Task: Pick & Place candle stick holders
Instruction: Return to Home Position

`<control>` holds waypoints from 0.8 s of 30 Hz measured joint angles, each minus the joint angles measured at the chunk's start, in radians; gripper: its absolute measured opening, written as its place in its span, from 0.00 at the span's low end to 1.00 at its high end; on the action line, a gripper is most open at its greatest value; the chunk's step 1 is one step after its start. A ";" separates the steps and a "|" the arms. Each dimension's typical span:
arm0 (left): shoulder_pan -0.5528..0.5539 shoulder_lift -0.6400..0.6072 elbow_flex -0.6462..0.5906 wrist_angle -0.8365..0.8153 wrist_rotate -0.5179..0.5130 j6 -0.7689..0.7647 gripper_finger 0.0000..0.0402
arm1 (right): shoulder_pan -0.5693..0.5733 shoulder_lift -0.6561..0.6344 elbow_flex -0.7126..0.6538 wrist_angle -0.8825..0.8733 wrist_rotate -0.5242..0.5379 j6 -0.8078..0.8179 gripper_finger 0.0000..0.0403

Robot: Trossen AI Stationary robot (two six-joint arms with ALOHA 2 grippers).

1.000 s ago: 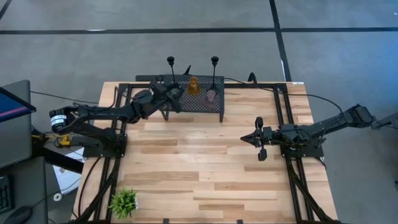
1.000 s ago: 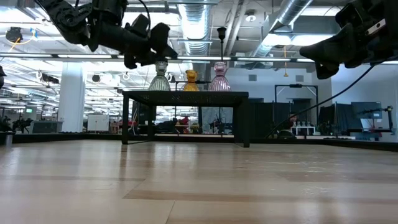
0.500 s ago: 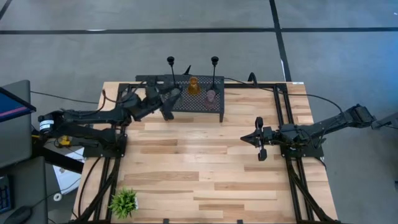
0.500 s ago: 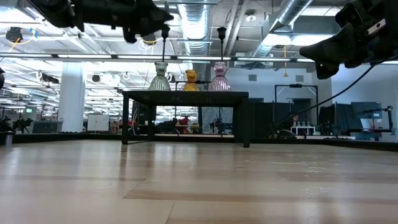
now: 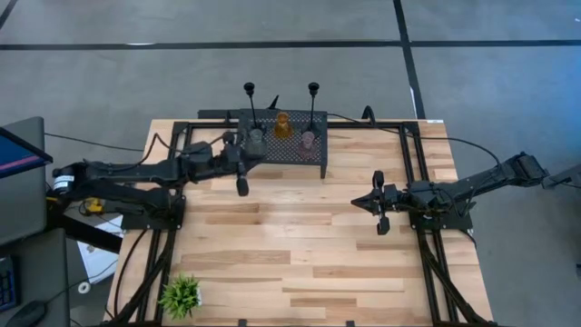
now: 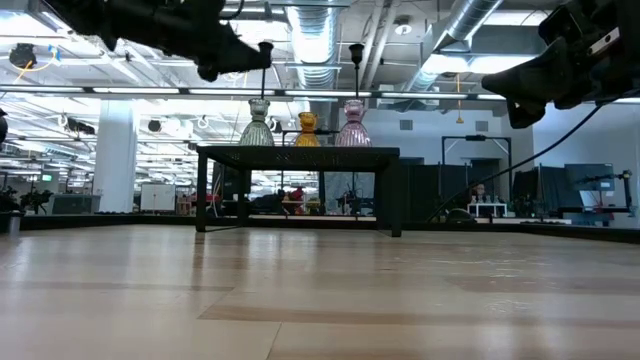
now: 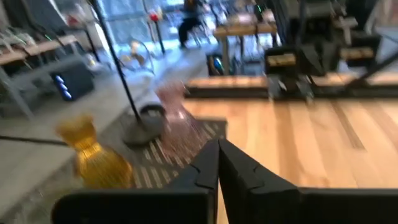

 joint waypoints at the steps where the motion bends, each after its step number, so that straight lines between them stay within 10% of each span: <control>1: 0.000 -0.014 0.000 -0.042 0.014 -0.002 0.02 | 0.000 0.000 0.000 0.000 0.000 0.000 0.00; 24: -0.209 -0.481 -0.152 -0.325 0.095 -0.079 0.01 | 0.000 0.000 0.000 -0.001 0.000 0.000 0.00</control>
